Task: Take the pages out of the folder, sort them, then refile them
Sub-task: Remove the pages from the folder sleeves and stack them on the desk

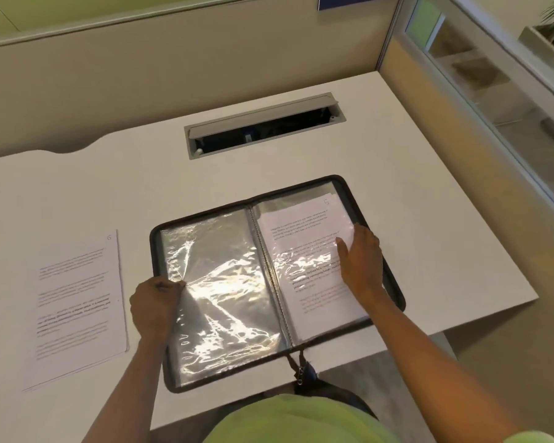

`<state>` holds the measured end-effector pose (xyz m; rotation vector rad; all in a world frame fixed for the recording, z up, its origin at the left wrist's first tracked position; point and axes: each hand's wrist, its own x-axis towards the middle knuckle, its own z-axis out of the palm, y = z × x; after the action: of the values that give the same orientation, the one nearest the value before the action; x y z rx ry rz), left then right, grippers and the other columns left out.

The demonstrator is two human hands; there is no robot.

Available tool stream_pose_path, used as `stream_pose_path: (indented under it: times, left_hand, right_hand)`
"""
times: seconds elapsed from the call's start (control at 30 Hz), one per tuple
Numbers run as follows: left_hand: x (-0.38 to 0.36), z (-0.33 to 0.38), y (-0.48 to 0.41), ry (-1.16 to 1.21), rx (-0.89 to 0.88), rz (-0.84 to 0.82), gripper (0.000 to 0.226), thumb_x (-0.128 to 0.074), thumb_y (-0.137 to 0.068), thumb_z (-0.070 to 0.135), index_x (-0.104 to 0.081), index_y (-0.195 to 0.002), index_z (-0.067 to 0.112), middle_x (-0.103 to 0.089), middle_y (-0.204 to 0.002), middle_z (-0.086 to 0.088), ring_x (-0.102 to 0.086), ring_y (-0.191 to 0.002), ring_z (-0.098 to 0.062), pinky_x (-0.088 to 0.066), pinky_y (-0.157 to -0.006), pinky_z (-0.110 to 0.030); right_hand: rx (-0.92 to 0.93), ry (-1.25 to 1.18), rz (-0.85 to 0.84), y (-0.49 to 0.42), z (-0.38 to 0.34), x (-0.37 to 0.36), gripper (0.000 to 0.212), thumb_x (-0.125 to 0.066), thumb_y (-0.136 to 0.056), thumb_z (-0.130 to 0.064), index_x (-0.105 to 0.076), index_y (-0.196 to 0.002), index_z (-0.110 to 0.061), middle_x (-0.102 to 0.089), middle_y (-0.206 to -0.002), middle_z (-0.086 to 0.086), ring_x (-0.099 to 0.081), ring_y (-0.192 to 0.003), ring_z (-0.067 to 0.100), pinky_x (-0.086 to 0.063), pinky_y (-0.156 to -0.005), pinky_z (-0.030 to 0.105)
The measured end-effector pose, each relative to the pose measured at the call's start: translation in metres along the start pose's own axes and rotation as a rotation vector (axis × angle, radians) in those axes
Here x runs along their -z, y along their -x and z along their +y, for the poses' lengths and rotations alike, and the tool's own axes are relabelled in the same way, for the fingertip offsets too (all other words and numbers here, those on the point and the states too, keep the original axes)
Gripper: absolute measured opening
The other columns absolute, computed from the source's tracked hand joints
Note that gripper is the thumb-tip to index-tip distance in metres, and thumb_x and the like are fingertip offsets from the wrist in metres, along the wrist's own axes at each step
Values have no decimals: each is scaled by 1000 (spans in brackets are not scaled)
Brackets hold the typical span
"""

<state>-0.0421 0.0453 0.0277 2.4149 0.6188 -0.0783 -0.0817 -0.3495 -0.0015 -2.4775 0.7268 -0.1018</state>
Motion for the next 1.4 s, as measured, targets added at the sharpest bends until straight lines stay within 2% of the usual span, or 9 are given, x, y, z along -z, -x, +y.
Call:
stream_pose_path:
  times: [0.13, 0.23, 0.4, 0.53, 0.73, 0.97, 1.13, 1.27, 1.4]
  left_hand:
    - [-11, 10, 5, -333, -182, 71, 57, -83, -84, 20, -59, -135, 8, -63, -132, -21, -60, -117, -46, -50, -93, -57]
    - [-39, 43, 24, -298, -422, -43, 71, -80, -90, 27, -49, -152, 16, -41, -162, -15, -40, -146, -40, -33, -118, -58]
    - [-116, 90, 80, -277, -867, -329, 64, -49, -107, 46, -28, -165, 26, -3, -176, -4, 3, -162, -20, -4, -131, -52]
    - [-161, 95, 108, -402, -1031, -465, 66, -26, -111, 54, -2, -168, 31, 14, -175, 2, 17, -160, -16, 0, -130, -54]
    - [-176, 88, 122, -507, -1100, -462, 67, -19, -112, 59, 4, -168, 30, 13, -175, 1, 16, -161, -18, 3, -127, -60]
    - [-162, 114, 77, -193, -902, -384, 66, -31, -112, 48, -5, -168, 25, 1, -176, 1, 6, -162, -12, 3, -131, -51]
    - [-155, 166, -14, 39, -678, -295, 61, -49, -109, 32, -31, -163, 12, -34, -168, -9, -28, -156, -24, -21, -127, -40]
    - [-145, 197, -62, 96, -649, -474, 34, -67, -100, 17, -68, -135, 15, -72, -130, -3, -64, -122, -20, -46, -106, -33]
    - [-145, 198, -82, 112, -670, -573, 8, -78, -91, 12, -80, -97, 16, -77, -92, 4, -68, -86, -1, -51, -83, -29]
  right_hand:
    - [37, 14, -20, -14, 1, 7, 32, -60, -100, -19, -55, -130, -6, -58, -122, 13, -52, -113, 28, -49, -97, 40]
    - [29, -46, -6, -24, 2, 14, 26, -64, -96, -11, -58, -121, -7, -57, -113, 11, -56, -105, 27, -52, -91, 41]
    - [-10, -87, -4, -34, 1, 26, 7, -62, -96, -9, -58, -97, -15, -61, -89, 0, -61, -77, 17, -56, -69, 37]
    - [21, -23, 14, -32, 2, 34, 16, -64, -99, -19, -57, -84, -20, -61, -77, -7, -60, -67, 11, -55, -61, 33]
    - [75, -176, 46, -23, 7, 41, 6, -64, -100, -22, -68, -98, -19, -65, -94, -9, -60, -80, 7, -39, -65, 9]
    - [-183, -581, -101, -36, 15, 44, 15, -73, -94, -14, -77, -109, -16, -77, -94, -2, -72, -85, 14, -62, -81, 33]
    - [-284, -795, -206, -43, 12, 58, 15, -75, -92, -13, -78, -107, -15, -78, -94, 4, -72, -87, 21, -59, -64, 28]
    - [-297, -811, -262, -46, 12, 64, 14, -76, -92, -16, -78, -106, -17, -79, -93, 3, -74, -89, 27, -61, -78, 42]
    - [-310, -740, -271, -48, 14, 63, 9, -75, -92, -11, -77, -98, -17, -78, -90, 6, -74, -85, 24, -59, -68, 22]
